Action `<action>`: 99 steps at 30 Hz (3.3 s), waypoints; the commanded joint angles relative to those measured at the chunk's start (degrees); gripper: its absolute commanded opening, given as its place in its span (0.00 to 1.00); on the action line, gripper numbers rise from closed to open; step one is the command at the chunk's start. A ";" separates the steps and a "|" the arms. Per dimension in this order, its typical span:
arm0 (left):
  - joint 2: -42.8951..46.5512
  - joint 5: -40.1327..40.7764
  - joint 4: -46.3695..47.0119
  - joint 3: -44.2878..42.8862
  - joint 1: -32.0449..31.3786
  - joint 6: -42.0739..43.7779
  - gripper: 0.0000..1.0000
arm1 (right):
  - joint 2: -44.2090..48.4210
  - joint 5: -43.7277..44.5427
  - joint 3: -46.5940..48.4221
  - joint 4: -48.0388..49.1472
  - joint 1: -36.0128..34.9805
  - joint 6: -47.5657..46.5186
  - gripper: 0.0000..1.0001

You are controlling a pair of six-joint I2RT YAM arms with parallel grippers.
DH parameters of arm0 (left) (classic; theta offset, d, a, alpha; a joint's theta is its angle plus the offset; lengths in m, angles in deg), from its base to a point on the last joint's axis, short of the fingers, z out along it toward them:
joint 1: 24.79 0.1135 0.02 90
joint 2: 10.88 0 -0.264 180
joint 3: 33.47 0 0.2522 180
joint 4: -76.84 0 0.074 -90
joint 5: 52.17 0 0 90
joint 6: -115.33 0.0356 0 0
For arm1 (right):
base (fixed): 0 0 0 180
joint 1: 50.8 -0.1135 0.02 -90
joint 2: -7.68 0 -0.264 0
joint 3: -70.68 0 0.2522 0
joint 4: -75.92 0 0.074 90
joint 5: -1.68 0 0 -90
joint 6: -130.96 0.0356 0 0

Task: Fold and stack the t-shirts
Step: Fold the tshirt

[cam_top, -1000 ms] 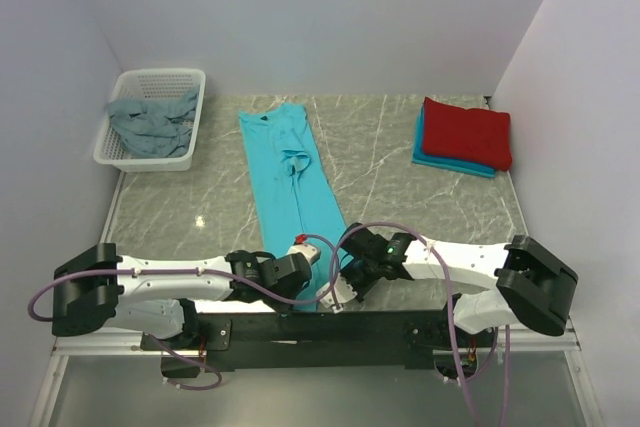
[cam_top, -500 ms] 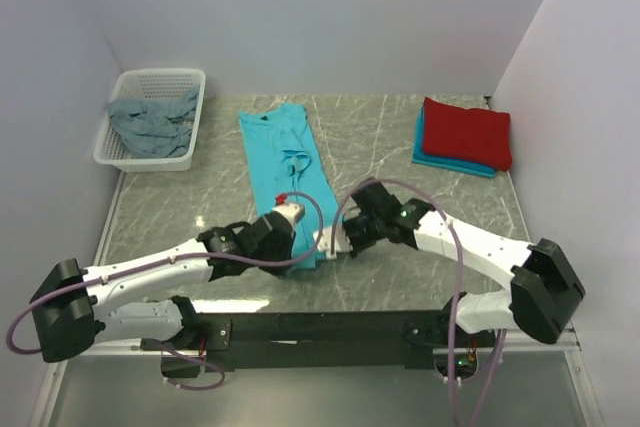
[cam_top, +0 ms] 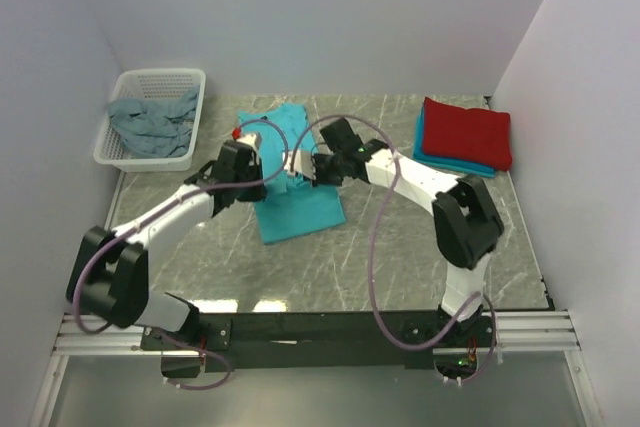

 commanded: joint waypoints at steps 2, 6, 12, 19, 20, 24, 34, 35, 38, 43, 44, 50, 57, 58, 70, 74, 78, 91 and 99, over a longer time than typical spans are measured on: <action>-6.32 -3.91 5.00 -8.24 4.21 4.02 0.00 | -6.92 3.20 11.64 1.72 1.50 3.82 0.00; -13.53 -5.05 3.77 -13.69 6.85 5.61 0.00 | -13.07 4.34 17.29 3.12 2.03 5.49 0.00; -18.20 -6.73 2.63 -18.09 9.32 7.28 0.01 | -16.77 5.84 20.90 5.23 2.38 6.37 0.00; -22.51 -5.25 0.87 -23.61 10.98 8.25 0.22 | -19.67 10.57 23.79 11.29 2.47 11.37 0.36; -23.38 -3.67 0.17 -24.94 11.25 8.08 0.37 | -20.29 13.28 24.07 16.00 2.47 15.56 0.51; -20.25 6.35 -0.03 -29.78 12.83 7.55 0.69 | -20.04 25.60 25.12 25.18 3.00 23.24 0.66; 6.64 -21.99 17.63 -2.22 12.14 36.43 0.71 | -0.98 -22.28 6.43 4.31 12.57 -0.33 0.66; 11.28 -26.46 17.57 0.86 10.83 40.29 0.71 | 3.48 -25.07 3.10 0.27 13.71 -11.36 0.67; 17.54 -31.07 10.92 9.48 3.98 57.26 0.63 | 10.18 -26.08 -8.43 -3.18 13.55 -24.94 0.75; 16.78 -22.24 4.83 14.42 -7.54 63.97 0.61 | 13.36 -18.34 -19.07 2.85 9.24 -24.57 0.75; 15.82 -19.94 5.08 14.95 -8.77 63.89 0.61 | 13.71 -18.25 -19.87 5.39 9.15 -23.17 0.75; 10.64 -10.43 9.13 16.01 -10.10 64.41 0.61 | 11.79 -18.07 -18.38 4.89 7.75 -20.43 0.75; 2.90 -9.02 12.64 15.57 -8.18 64.85 0.58 | 8.19 -13.94 -18.12 8.49 5.20 -19.29 0.74; 2.28 -8.49 12.99 15.48 -7.91 64.85 0.58 | 7.22 -13.42 -18.03 8.92 4.94 -19.12 0.74; -4.84 -8.93 16.07 14.69 -4.65 63.97 0.52 | 4.93 -8.58 -20.93 18.94 2.47 -20.35 0.73; -5.90 -7.26 16.07 14.34 -4.13 63.54 0.37 | 3.79 -7.52 -20.67 18.77 2.03 -21.31 0.73; -5.02 -7.25 16.07 14.68 -4.04 63.18 0.16 | 2.73 -5.24 -20.75 19.12 0.72 -21.58 0.73; -1.24 -10.95 15.81 15.66 -3.95 62.30 0.08 | 4.83 -5.84 -22.51 18.78 -0.43 -20.43 0.70; -0.63 -12.00 15.72 15.92 -3.95 62.21 0.08 | 6.87 -9.99 -23.04 13.41 -0.34 -20.88 0.70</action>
